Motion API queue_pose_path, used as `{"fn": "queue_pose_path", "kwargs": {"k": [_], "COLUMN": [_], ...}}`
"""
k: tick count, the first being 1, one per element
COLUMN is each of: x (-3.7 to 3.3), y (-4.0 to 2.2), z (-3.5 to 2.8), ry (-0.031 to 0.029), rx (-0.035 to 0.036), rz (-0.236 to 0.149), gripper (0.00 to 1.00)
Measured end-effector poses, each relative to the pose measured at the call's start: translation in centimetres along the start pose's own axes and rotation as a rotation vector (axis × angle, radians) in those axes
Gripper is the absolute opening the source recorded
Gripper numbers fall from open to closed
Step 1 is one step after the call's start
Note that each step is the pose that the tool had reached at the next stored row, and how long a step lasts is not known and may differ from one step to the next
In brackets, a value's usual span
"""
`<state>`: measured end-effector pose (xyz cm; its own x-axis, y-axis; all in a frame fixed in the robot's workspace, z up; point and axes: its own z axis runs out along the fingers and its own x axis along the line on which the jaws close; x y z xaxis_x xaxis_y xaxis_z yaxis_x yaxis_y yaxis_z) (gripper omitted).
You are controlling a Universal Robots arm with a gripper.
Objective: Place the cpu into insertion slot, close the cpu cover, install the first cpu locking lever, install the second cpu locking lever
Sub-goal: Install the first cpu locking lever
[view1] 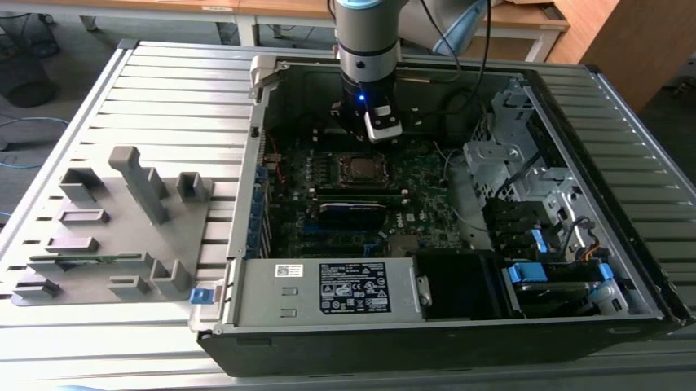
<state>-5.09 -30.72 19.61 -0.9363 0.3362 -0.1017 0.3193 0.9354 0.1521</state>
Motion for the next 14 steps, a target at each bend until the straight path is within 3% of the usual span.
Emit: {"fn": "queue_pose_path", "kwargs": {"k": [10, 14], "x": [0.03, 0.12], "y": [0.27, 0.34], "z": [-0.42, -0.43], "ry": [-0.0009, -0.0066], "rx": [0.0004, -0.0012], "rz": [0.005, 0.006], "gripper": [0.11, 0.11]}}
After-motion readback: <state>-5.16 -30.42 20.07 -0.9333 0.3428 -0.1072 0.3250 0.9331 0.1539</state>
